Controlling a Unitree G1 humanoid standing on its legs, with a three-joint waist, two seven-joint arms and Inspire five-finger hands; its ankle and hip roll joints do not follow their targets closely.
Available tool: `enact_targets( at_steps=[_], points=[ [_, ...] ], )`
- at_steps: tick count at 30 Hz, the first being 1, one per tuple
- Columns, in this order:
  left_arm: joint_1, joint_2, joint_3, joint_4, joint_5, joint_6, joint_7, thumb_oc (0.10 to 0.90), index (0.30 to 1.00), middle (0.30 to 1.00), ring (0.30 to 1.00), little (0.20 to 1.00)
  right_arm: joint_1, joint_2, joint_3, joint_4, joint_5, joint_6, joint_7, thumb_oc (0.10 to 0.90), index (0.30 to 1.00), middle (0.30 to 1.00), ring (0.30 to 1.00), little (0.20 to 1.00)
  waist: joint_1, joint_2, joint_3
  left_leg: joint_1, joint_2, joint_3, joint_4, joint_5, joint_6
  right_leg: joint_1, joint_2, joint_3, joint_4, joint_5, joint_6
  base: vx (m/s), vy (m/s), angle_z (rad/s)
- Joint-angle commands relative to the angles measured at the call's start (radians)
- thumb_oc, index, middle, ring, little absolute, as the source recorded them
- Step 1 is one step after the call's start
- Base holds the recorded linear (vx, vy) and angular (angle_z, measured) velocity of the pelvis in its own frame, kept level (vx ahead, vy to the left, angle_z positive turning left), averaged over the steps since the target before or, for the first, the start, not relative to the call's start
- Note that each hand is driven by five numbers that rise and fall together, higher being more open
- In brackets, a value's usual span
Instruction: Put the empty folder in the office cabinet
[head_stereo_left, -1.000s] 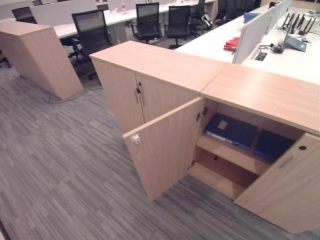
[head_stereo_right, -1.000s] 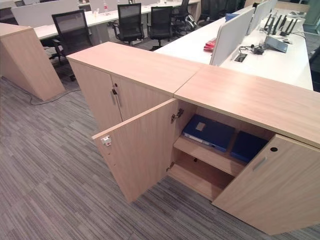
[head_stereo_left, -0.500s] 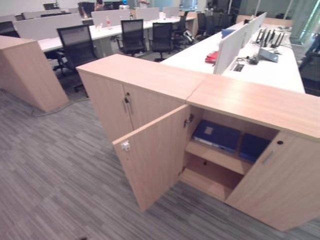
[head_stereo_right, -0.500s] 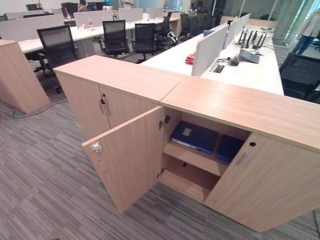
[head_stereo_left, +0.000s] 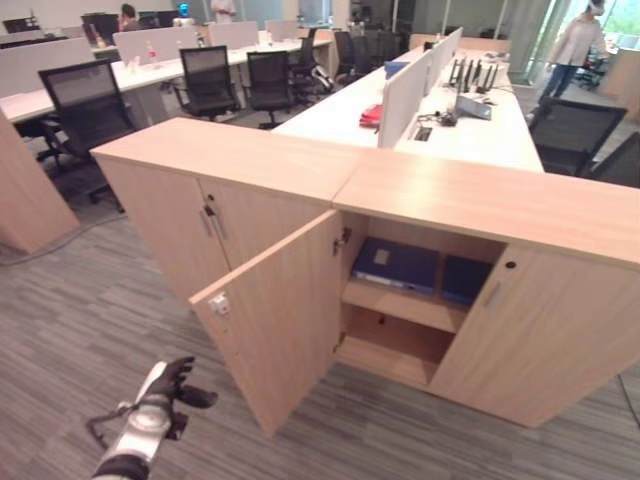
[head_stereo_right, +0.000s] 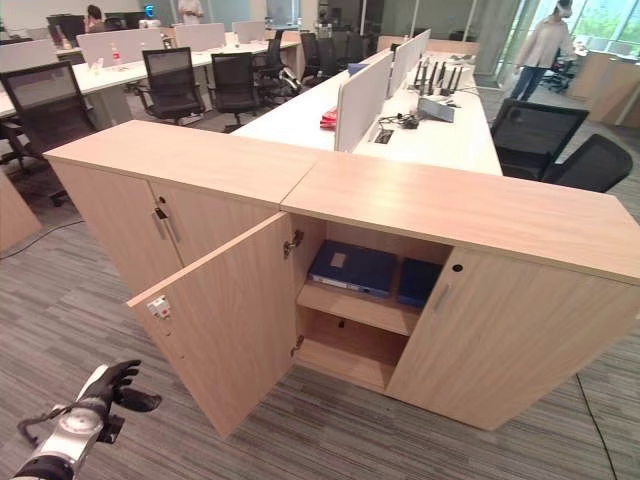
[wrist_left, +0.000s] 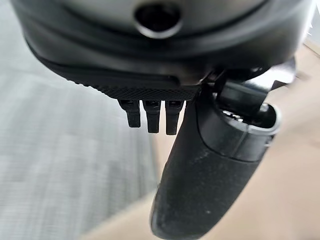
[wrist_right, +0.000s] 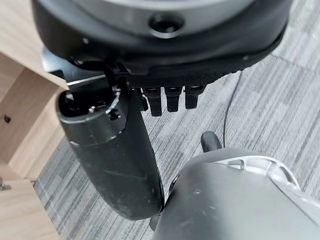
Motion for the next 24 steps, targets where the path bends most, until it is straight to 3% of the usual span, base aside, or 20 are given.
enact_targets(
  at_steps=[1, 16, 19, 21, 24],
  points=[
    [-0.204, 0.075, 0.036, 0.006, 0.034, -0.04, 0.015, 0.8, 0.9, 0.9, 0.9, 0.9, -0.023, -0.012, 0.011, 0.06, 0.013, 0.011, 0.001, 0.8, 0.9, 0.9, 0.9, 0.9, 0.003, -0.018, -0.008, 0.023, 0.026, 0.017, -0.005, -0.114, -0.021, -0.032, -0.044, 0.03, -0.117, 0.154, 0.094, 0.0, -0.007, -0.08],
    [-0.479, 0.021, -0.105, 0.138, -0.002, -0.039, 0.028, 0.8, 0.9, 0.9, 0.9, 0.9, -0.036, -0.008, 0.009, 0.076, 0.074, 0.011, -0.002, 0.8, 0.9, 0.9, 0.9, 0.9, -0.037, -0.035, -0.015, 0.038, 0.03, 0.052, -0.008, -0.117, -0.022, -0.044, -0.03, 0.063, -0.136, 0.17, 0.099, -0.01, -0.008, -0.05],
    [-0.479, 0.01, -0.122, -0.015, -0.012, -0.052, 0.031, 0.8, 0.9, 0.9, 0.9, 0.9, -0.036, 0.002, 0.009, 0.063, 0.09, 0.003, -0.007, 0.8, 0.9, 0.9, 0.9, 0.9, -0.038, -0.04, -0.01, 0.037, 0.032, 0.052, -0.008, -0.115, -0.023, -0.047, -0.029, 0.065, -0.138, 0.172, 0.099, -0.02, -0.014, -0.08],
    [-0.407, -0.044, -0.122, -0.254, -0.057, -0.083, -0.008, 0.8, 0.9, 0.9, 0.9, 0.9, -0.036, 0.017, 0.003, 0.063, 0.091, -0.002, -0.011, 0.8, 0.9, 0.9, 0.9, 0.9, -0.03, -0.048, 0.0, 0.036, 0.031, 0.046, -0.008, -0.115, -0.022, -0.046, -0.03, 0.06, -0.138, 0.173, 0.098, -0.01, -0.009, -0.03],
    [-0.31, -0.102, -0.143, -0.402, -0.108, -0.097, -0.074, 0.8, 0.9, 0.9, 0.9, 0.9, -0.038, 0.029, 0.001, 0.061, 0.09, -0.004, -0.012, 0.8, 0.9, 0.9, 0.9, 0.9, -0.027, -0.051, 0.005, 0.036, 0.031, 0.043, -0.008, -0.115, -0.02, -0.043, -0.03, 0.057, -0.139, 0.174, 0.098, -0.01, -0.006, 0.05]
  ],
)
